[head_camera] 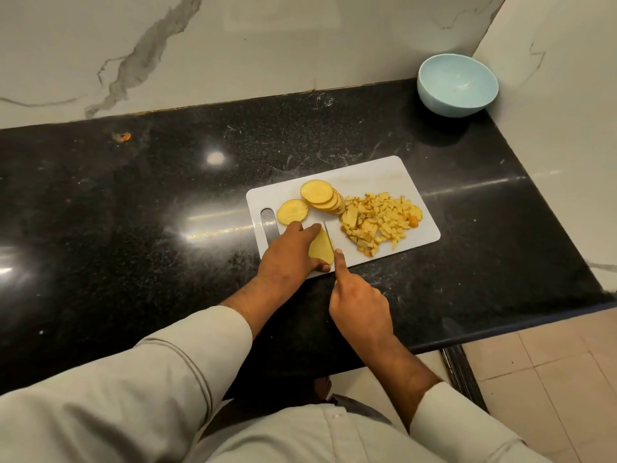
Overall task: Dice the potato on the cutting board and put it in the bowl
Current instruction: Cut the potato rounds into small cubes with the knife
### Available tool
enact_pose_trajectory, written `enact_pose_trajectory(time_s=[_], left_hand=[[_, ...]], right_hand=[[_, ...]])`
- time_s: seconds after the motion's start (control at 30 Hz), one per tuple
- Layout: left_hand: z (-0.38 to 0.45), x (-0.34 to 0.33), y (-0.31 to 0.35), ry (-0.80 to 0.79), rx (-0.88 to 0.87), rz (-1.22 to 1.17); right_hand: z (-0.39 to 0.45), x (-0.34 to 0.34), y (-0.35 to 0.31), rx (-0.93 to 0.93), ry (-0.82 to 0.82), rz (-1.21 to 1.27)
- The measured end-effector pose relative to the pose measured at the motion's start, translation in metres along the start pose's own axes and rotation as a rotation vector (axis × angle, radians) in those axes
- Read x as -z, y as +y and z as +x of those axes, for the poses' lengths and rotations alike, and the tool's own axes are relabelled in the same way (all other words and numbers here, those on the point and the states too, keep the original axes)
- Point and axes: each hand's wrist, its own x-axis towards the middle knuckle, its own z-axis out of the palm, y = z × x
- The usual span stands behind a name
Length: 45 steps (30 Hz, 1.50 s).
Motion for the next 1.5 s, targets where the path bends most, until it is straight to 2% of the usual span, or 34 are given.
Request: enact_pose_trajectory(time_s=[0.23,0.7,1.03,1.33,1.5], left_hand=[[-0.001,-0.002,0.013,0.046,0.017,0.114],[0.009,0.003,0.025,-0.024,-0.031,0.209],[0.01,0.005,0.03,-0.026,0.077,0.079],[0.005,0.001,0.026,-0.007,0.064,0.012],[-0.002,-0.005,0.018,0.076,0.109,-0.201]], right_hand=[[0.004,-0.004,0.016,0.058,-0.012,-0.017],[0.025,-0.009,0.011,0.04,-0.103,-0.079],[0.002,-0.01,0.015,0.009,-0.154,-0.13],[-0.047,-0.008,0.036,0.041,-0.166,-0.133],[-0.041,0.0,0.033,0.014,-0.06,-0.131]])
